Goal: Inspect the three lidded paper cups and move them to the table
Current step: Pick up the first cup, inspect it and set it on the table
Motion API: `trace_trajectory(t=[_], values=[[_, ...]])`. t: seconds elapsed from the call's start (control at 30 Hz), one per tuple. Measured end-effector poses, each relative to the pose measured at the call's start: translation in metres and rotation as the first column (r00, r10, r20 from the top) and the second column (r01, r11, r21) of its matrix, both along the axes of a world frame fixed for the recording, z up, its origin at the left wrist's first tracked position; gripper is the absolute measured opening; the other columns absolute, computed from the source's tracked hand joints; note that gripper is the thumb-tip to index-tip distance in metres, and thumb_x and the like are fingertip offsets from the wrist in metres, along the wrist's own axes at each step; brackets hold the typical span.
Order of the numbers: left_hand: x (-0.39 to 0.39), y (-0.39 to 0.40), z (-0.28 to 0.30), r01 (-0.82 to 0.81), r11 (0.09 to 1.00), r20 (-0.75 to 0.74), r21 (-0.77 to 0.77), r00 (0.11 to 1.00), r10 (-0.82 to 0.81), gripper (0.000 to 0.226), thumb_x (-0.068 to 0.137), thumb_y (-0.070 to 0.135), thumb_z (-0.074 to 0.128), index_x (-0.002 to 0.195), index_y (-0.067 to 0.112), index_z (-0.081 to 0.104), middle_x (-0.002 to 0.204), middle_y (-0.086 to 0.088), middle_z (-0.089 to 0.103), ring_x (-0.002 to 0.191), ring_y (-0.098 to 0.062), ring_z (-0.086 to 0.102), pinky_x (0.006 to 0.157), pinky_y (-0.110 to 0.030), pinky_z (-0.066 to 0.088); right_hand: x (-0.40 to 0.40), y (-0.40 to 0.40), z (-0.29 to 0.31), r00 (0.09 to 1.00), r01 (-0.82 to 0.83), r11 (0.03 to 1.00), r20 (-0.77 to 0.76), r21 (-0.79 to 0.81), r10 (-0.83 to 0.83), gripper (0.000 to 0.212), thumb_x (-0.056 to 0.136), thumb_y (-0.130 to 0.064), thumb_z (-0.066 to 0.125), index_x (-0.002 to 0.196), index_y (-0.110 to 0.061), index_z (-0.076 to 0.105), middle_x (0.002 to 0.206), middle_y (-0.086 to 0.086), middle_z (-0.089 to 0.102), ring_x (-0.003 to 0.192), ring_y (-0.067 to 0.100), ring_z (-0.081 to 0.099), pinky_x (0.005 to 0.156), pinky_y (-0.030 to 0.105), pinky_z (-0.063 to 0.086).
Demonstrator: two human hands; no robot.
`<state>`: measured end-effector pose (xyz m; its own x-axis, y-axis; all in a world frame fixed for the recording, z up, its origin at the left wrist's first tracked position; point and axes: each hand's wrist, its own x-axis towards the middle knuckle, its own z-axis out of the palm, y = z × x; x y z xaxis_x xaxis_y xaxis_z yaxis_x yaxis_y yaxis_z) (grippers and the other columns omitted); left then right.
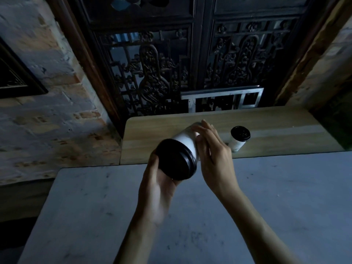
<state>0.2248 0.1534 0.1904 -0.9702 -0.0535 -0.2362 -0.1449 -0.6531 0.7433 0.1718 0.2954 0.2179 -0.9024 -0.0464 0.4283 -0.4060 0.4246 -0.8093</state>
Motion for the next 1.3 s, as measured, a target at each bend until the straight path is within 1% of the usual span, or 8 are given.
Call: trace_trajectory(t=[0.1, 0.17, 0.4, 0.63, 0.73, 0.9, 1.03, 1.3], values=[[-0.002, -0.005, -0.009, -0.072, 0.997, 0.049, -0.041, 0.996, 0.074, 0.054, 0.104, 0.051, 0.052, 0.143, 0.014, 0.061, 0.139, -0.013, 0.073, 0.127, -0.028, 0.071, 0.087, -0.033, 0.064, 0.004, -0.011, -0.023, 0.987, 0.020, 1.000, 0.158, -0.004, -0.019, 0.029, 0.110, -0.005, 0.050, 0.131, -0.007, 0.070, 0.154, 0.013, 0.058, 0.153, 0.019, 0.042, 0.122, 0.038, 0.041], [-0.002, -0.008, -0.016, -0.113, 0.991, 0.105, -0.074, 0.987, 0.121, 0.056, 0.097, 0.048, 0.054, 0.141, 0.014, 0.062, 0.137, -0.013, 0.074, 0.123, -0.027, 0.073, 0.085, -0.036, 0.066, 0.007, -0.018, -0.036, 0.967, 0.007, 1.000, 0.256, -0.016, -0.003, 0.029, 0.110, -0.009, 0.052, 0.131, -0.009, 0.072, 0.150, 0.011, 0.063, 0.149, 0.027, 0.049, 0.120, 0.044, 0.043], [0.015, -0.033, -0.052, -0.128, 0.983, 0.226, -0.133, 0.962, 0.156, 0.051, 0.110, 0.045, 0.037, 0.139, 0.015, 0.066, 0.135, -0.010, 0.075, 0.132, -0.026, 0.067, 0.088, -0.036, 0.063, 0.014, -0.040, -0.086, 0.847, -0.050, 0.979, 0.510, -0.197, 0.146, 0.034, 0.115, -0.020, 0.040, 0.130, -0.014, 0.071, 0.128, 0.000, 0.074, 0.124, 0.013, 0.066, 0.105, 0.032, 0.050], [0.030, -0.059, -0.104, -0.177, 0.940, 0.302, -0.291, 0.915, 0.266, 0.032, 0.110, 0.033, 0.047, 0.136, 0.027, 0.065, 0.146, -0.004, 0.065, 0.138, -0.020, 0.059, 0.080, -0.026, 0.064, 0.023, -0.070, -0.142, 0.693, -0.034, 0.932, 0.664, -0.361, 0.282, 0.035, 0.116, -0.022, 0.038, 0.122, -0.015, 0.072, 0.119, 0.005, 0.076, 0.115, 0.016, 0.071, 0.099, 0.041, 0.058], [0.036, -0.068, -0.122, -0.225, 0.934, 0.344, -0.277, 0.885, 0.315, 0.022, 0.106, 0.033, 0.054, 0.121, 0.030, 0.069, 0.132, -0.003, 0.072, 0.131, -0.023, 0.064, 0.080, -0.031, 0.063, 0.030, -0.080, -0.162, 0.609, -0.008, 0.913, 0.722, -0.408, 0.329, 0.031, 0.113, -0.025, 0.044, 0.115, -0.024, 0.075, 0.108, -0.010, 0.079, 0.107, 0.001, 0.071, 0.088, 0.027, 0.058], [0.042, -0.081, -0.146, -0.211, 0.916, 0.415, -0.340, 0.841, 0.347, 0.034, 0.112, 0.025, 0.052, 0.097, 0.040, 0.079, 0.126, -0.002, 0.072, 0.126, -0.024, 0.066, 0.082, -0.040, 0.060, 0.043, -0.090, -0.187, 0.452, 0.060, 0.867, 0.788, -0.495, 0.418, 0.045, 0.095, -0.067, 0.044, 0.107, -0.044, 0.081, 0.119, -0.014, 0.079, 0.119, -0.001, 0.067, 0.087, 0.020, 0.055], [0.047, -0.087, -0.161, -0.181, 0.916, 0.449, -0.359, 0.827, 0.339, 0.019, 0.111, 0.031, 0.053, 0.115, 0.035, 0.071, 0.133, -0.002, 0.069, 0.130, -0.027, 0.063, 0.089, -0.043, 0.060, 0.046, -0.092, -0.200, 0.351, 0.013, 0.843, 0.792, -0.537, 0.499, 0.073, 0.075, -0.094, 0.050, 0.122, -0.043, 0.073, 0.135, -0.015, 0.071, 0.130, 0.001, 0.058, 0.103, 0.031, 0.045], [0.046, -0.094, -0.180, -0.157, 0.918, 0.471, -0.363, 0.819, 0.327, 0.032, 0.111, 0.033, 0.054, 0.098, 0.049, 0.079, 0.129, 0.002, 0.071, 0.127, -0.023, 0.066, 0.086, -0.042, 0.063, 0.043, -0.098, -0.202, 0.317, -0.009, 0.880, 0.834, -0.474, 0.452, 0.053, 0.090, -0.066, 0.052, 0.127, -0.029, 0.064, 0.132, -0.007, 0.068, 0.119, -0.002, 0.061, 0.089, 0.022, 0.048]])
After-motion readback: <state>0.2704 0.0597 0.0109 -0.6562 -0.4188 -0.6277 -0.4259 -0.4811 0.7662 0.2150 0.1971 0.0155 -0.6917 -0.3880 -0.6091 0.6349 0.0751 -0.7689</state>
